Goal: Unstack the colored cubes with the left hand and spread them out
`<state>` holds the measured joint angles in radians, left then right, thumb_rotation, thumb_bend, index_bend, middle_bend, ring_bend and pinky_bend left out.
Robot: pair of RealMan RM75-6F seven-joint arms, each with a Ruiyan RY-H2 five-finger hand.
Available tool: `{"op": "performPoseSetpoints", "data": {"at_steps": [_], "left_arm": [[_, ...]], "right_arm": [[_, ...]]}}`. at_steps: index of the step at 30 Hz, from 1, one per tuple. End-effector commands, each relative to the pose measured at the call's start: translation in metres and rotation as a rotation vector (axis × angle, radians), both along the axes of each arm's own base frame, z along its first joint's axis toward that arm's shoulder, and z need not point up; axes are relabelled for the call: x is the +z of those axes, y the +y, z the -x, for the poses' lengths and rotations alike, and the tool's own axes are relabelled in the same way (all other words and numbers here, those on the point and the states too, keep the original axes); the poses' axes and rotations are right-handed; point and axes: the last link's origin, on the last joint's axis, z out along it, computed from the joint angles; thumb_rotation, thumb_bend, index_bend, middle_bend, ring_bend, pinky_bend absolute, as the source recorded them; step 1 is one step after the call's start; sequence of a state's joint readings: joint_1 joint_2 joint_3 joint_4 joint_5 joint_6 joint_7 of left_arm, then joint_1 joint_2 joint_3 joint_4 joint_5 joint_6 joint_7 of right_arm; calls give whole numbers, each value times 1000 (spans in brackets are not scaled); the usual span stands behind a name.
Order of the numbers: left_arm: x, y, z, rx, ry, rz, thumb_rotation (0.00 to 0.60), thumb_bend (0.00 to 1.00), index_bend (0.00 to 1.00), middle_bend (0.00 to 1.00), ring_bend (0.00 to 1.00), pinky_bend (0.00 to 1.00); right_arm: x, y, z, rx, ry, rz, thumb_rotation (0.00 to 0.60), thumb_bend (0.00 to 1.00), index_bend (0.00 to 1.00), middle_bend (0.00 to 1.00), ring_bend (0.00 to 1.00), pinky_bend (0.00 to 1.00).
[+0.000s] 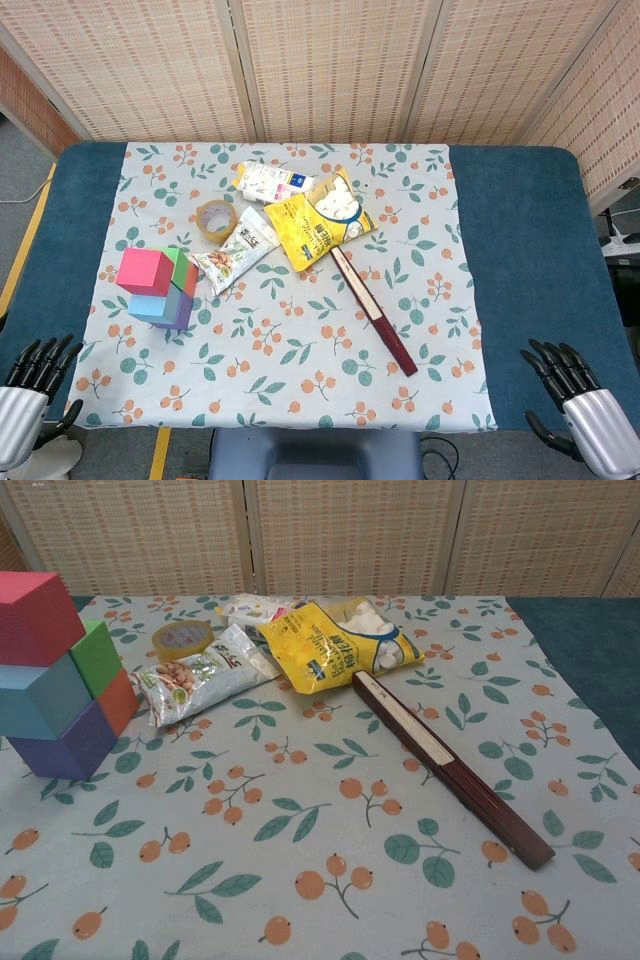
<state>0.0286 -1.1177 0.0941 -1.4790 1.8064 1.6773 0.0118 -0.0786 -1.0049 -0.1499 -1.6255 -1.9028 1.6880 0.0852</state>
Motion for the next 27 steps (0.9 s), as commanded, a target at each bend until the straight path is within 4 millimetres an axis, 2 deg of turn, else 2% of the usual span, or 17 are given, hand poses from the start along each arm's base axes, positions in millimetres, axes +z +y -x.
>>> {"op": "performPoseSetpoints", "data": {"at_steps": [1,8,12,17,24,27], "left_arm": [[1,2,2,7,-16,1,600,369,0,0,0,69],[3,18,-5,-69,-127,-18,600,361,0,0,0,43],[8,43,-30,-136,-167,-23,600,360,0,0,0,24],[4,84,-73,-169,-175,34,600,367,0,0,0,21],[-10,131,-98,-127,-118,58,600,358,0,0,0,1],[-16,145,-103,-112,-104,76,600,354,0,0,0,0]], "right_arm": [[3,1,-2,7,1,33,600,290,0,0,0,0],[5,3,-4,17,2,67,600,290,0,0,0,0],[0,0,-4,16,-2,46,600,290,0,0,0,0],[-5,-5,-4,28,-4,20,600,290,0,0,0,0],[-6,-17,1,-6,-16,-31,600,290,0,0,0,0],[-6,-20,3,-11,-7,-19,600,290,0,0,0,0]]}}
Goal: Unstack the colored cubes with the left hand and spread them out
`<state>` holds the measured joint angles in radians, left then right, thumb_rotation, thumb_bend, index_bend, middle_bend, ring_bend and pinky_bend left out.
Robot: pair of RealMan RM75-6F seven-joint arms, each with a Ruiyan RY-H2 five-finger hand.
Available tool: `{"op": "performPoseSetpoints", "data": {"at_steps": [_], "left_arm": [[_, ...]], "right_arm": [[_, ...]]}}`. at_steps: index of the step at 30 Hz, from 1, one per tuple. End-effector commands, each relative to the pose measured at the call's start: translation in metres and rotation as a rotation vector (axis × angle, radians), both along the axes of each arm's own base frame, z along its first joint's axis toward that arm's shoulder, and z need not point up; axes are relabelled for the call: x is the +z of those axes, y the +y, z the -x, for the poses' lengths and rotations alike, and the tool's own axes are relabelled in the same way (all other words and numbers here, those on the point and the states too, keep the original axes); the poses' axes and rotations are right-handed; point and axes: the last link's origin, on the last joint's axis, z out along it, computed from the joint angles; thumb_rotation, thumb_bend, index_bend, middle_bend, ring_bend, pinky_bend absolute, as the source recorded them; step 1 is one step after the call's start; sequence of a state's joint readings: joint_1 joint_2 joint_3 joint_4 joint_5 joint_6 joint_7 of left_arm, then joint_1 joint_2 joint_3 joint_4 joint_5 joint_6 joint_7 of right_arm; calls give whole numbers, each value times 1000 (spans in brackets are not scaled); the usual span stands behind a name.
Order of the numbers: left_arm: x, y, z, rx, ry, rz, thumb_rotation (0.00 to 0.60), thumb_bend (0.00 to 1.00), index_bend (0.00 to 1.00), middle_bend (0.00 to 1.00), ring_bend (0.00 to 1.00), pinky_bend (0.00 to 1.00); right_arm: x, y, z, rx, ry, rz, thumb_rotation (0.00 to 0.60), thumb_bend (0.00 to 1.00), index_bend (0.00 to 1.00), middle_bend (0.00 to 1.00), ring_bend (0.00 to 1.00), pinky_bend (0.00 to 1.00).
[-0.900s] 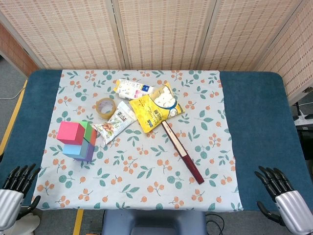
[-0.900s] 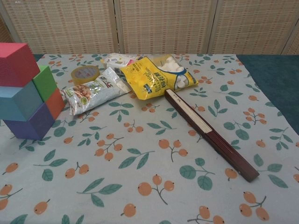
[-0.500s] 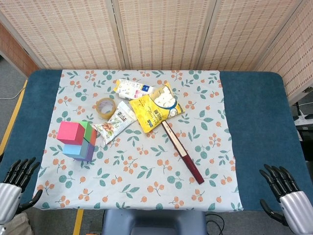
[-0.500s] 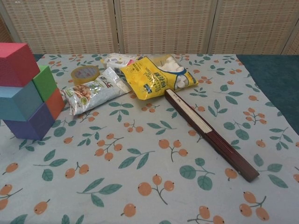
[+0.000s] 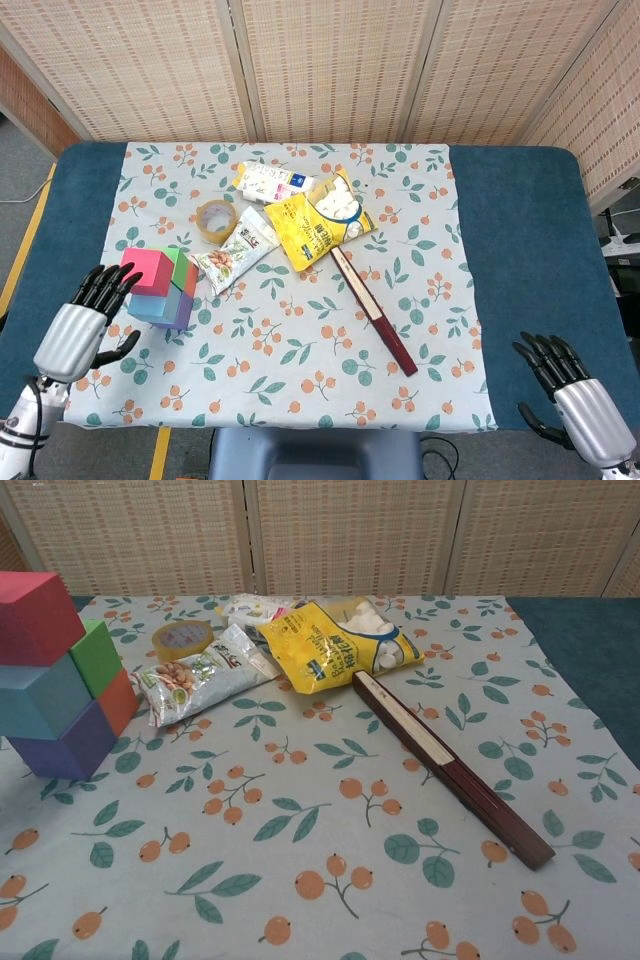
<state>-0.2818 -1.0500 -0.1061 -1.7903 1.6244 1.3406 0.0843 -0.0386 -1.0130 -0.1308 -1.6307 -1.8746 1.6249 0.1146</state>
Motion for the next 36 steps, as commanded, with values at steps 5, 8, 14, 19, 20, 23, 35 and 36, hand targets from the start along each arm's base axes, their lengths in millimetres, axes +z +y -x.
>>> {"op": "performPoseSetpoints", "data": {"at_steps": [5,8,14,19,20,23,35,36], "left_arm": [[-17,45,-20,22,58,50,600,352,0,0,0,0],[-21,53,-20,36,84,69,600,354,0,0,0,0],[-23,72,-18,57,129,73,600,353,0,0,0,0],[-21,81,-13,80,151,62,600,354,0,29,15,0],[-20,83,-11,86,156,55,600,354,0,56,31,0],[-19,84,-6,119,162,57,600,355,32,194,149,1],[-14,87,-9,117,128,59,600,334,353,613,508,126],[-14,87,-10,105,119,54,600,334,359,616,523,141]], "right_arm": [[2,-9,5,-31,24,23,600,290,0,0,0,0],[0,-12,7,-46,32,24,600,290,0,0,0,0],[-1,-13,9,-68,49,9,600,290,0,0,0,0],[0,-15,10,-65,48,27,600,290,0,0,0,0],[0,-15,10,-67,48,26,600,290,0,0,0,0],[-1,-17,12,-76,53,22,600,290,0,0,0,0],[-4,-18,13,-94,59,1,600,290,0,0,0,0],[-5,-18,13,-95,59,0,600,290,0,0,0,0]]}}
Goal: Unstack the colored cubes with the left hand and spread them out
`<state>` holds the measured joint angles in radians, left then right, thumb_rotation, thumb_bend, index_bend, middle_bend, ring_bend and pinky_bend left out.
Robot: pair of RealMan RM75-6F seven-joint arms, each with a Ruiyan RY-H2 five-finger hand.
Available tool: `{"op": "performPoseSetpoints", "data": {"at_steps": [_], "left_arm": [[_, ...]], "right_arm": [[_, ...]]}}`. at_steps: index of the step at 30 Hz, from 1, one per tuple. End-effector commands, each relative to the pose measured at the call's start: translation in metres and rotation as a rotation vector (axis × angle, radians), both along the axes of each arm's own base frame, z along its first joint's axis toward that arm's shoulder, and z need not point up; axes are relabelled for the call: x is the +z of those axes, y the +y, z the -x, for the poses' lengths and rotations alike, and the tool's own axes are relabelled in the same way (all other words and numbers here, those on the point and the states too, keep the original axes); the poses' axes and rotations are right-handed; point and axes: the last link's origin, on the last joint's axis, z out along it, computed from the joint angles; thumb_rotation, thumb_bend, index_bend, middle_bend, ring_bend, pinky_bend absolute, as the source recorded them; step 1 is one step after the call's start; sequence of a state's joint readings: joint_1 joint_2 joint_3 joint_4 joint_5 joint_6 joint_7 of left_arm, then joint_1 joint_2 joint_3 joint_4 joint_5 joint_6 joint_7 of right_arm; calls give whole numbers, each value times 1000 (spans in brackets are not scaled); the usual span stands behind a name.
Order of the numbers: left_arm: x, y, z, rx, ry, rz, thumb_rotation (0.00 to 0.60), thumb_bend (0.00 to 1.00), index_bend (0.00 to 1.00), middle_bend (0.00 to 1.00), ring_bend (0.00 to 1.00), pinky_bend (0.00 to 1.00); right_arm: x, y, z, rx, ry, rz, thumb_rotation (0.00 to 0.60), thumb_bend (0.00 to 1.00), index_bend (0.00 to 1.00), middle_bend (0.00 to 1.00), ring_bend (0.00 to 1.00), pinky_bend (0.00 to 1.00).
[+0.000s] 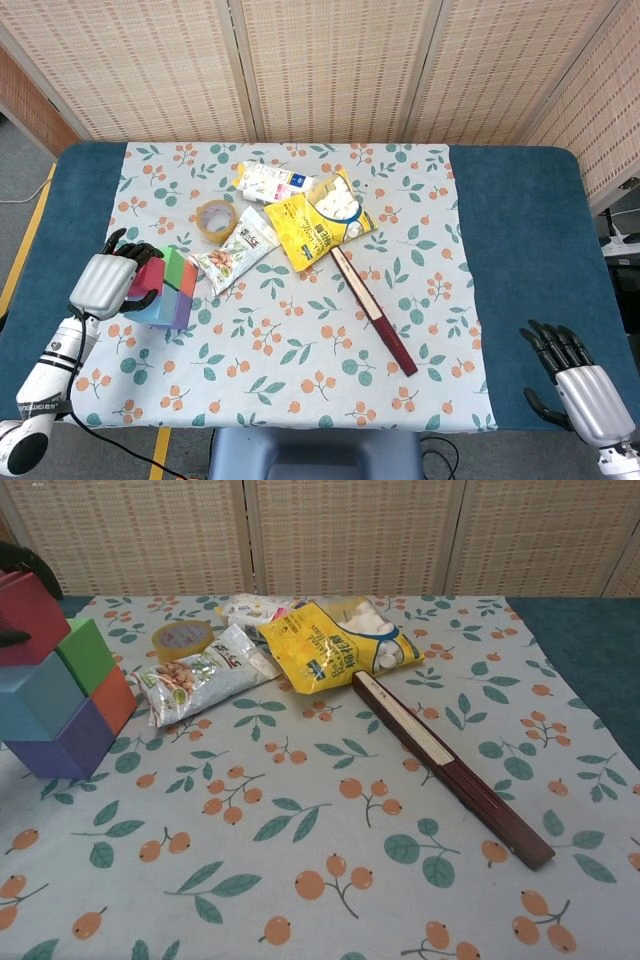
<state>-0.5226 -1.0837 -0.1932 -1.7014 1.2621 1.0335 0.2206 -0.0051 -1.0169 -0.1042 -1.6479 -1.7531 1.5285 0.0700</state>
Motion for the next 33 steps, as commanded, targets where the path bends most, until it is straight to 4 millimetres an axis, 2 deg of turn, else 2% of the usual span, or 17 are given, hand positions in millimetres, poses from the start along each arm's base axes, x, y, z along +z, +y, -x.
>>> {"op": "performPoseSetpoints", "data": {"at_steps": [1,7,10,16,20,24,27,31,33], "left_arm": [[1,1,-4,-37,-26,-19,600,333,368,621,539,160],[4,2,-14,-107,-49,-53,600,338,395,635,586,238],[2,3,-24,-146,-71,-63,600,335,400,630,591,246],[-22,-7,-63,-280,-105,3,600,329,402,621,591,223],[-57,-18,-92,-354,-119,97,600,330,399,611,587,215],[-105,-29,-115,-409,-103,209,600,330,396,601,584,198],[-137,-34,-125,-428,-83,262,600,330,391,592,580,185],[-172,-35,-127,-425,-56,310,600,329,382,584,563,167],[-186,-34,-126,-416,-50,324,600,325,325,558,532,139]], "right_arm": [[0,0,0,-2,2,-2,600,290,0,0,0,0],[-3,0,0,-8,9,-15,600,290,0,0,0,0],[-3,-1,1,-13,10,-20,600,290,0,0,0,0],[-5,-2,1,-17,3,-30,600,290,0,0,0,0],[-5,-4,1,-27,-28,-36,600,290,0,0,0,0],[-4,-7,2,-31,-59,-35,600,290,0,0,0,0],[-1,-8,4,-37,-66,-29,600,290,0,0,0,0],[6,-7,5,-43,-79,-13,600,290,0,0,0,0],[9,-7,5,-44,-87,-10,600,290,0,0,0,0]]}}
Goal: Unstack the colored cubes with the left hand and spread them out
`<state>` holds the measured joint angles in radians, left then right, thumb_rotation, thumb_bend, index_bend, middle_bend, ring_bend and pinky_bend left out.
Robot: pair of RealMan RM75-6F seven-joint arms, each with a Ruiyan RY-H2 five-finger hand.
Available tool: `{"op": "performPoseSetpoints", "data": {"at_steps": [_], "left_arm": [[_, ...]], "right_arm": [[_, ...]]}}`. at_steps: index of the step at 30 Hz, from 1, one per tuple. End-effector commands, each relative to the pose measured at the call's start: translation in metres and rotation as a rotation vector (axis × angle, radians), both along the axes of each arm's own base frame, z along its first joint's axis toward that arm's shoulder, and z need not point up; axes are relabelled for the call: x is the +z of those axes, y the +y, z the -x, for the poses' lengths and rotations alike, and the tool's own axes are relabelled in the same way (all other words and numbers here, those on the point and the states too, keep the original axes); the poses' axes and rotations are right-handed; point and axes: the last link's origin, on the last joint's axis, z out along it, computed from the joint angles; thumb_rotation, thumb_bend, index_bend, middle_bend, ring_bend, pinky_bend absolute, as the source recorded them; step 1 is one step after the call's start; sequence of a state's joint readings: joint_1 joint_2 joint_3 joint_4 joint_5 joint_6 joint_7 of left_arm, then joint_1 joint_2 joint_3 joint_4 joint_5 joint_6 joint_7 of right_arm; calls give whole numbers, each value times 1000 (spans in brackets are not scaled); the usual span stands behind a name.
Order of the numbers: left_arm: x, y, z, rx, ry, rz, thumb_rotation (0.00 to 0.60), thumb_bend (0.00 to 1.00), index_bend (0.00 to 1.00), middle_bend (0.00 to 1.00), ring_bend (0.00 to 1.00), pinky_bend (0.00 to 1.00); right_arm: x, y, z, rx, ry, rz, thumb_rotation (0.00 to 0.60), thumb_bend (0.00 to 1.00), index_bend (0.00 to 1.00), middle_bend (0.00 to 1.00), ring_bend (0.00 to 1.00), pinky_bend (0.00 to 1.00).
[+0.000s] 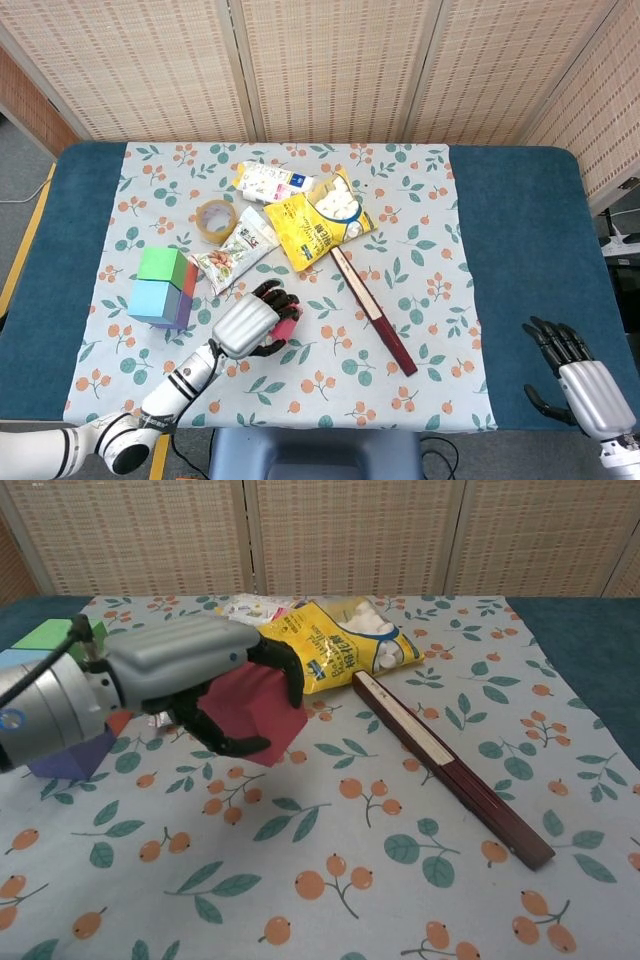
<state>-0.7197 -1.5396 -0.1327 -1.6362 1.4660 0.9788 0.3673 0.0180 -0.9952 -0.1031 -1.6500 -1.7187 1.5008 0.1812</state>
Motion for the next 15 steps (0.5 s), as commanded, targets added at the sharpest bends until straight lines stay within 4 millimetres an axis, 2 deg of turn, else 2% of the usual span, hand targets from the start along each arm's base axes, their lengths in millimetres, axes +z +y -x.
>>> {"op": "performPoseSetpoints", "data": {"at_steps": [1,2,4,7,9,15], "left_arm": [[-35,1,0,-7,47,38,600,319,246,508,481,115],[-40,2,2,-5,50,39,600,315,192,461,435,102],[-47,3,6,7,56,49,600,307,47,247,220,72],[-50,3,5,17,48,52,600,308,0,35,18,54],[-48,0,1,1,33,43,600,315,0,0,0,40],[-33,-12,-6,-29,13,58,600,318,0,0,0,19]], "right_arm": [[4,1,1,-2,-8,6,600,290,0,0,0,0],[5,1,1,-4,-10,6,600,290,0,0,0,0],[6,1,2,-9,-15,6,600,290,0,0,0,0],[6,0,4,-15,-22,6,600,290,0,0,0,0],[6,0,4,-17,-25,3,600,290,0,0,0,0],[4,2,2,-4,-22,0,600,290,0,0,0,0]]}}
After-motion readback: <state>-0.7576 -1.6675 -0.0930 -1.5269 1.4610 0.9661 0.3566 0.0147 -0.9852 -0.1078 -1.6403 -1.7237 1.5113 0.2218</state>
